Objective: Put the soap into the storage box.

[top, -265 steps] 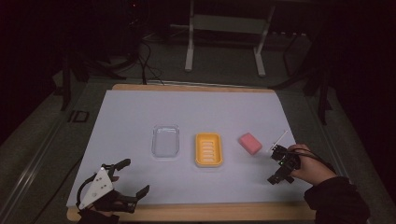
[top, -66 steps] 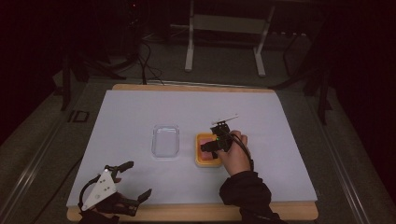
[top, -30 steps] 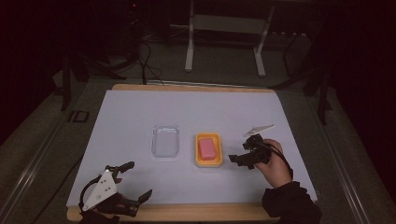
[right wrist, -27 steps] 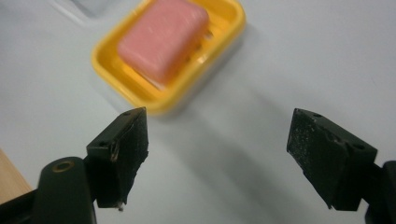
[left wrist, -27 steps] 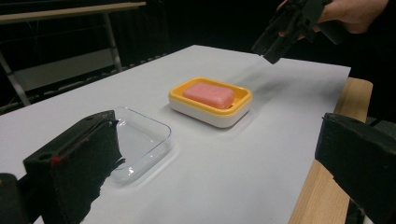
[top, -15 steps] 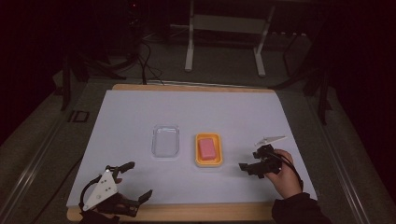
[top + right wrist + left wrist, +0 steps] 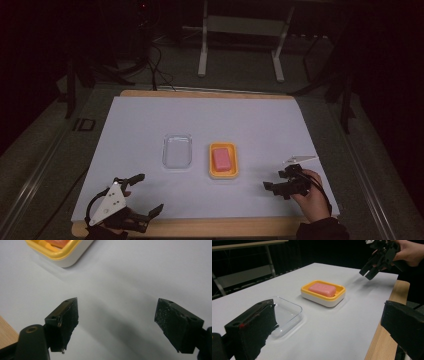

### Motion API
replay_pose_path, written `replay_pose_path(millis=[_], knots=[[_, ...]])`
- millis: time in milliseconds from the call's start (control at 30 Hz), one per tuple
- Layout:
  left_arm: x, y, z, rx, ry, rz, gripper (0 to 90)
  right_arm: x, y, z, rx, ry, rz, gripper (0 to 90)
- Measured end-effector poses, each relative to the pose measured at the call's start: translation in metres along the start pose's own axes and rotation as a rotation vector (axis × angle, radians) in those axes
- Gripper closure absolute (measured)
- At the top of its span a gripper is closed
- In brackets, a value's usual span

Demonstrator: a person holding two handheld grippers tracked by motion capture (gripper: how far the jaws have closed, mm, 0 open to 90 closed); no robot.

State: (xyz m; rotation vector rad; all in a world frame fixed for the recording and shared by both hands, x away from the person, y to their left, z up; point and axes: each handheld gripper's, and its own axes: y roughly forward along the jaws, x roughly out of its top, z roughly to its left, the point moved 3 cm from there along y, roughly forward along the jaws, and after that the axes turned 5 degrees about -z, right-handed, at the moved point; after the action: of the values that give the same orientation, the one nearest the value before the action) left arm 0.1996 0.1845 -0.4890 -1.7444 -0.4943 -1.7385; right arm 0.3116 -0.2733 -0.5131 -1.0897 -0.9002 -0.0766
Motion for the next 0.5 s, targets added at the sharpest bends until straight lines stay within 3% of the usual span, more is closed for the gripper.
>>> replay_pose_path(millis=[500], knots=[[-0.001,0.001,-0.001,-0.007,0.003,0.007,0.6,-0.011,-0.011,-0.02,-0.047,0.027,-0.039,19.2]])
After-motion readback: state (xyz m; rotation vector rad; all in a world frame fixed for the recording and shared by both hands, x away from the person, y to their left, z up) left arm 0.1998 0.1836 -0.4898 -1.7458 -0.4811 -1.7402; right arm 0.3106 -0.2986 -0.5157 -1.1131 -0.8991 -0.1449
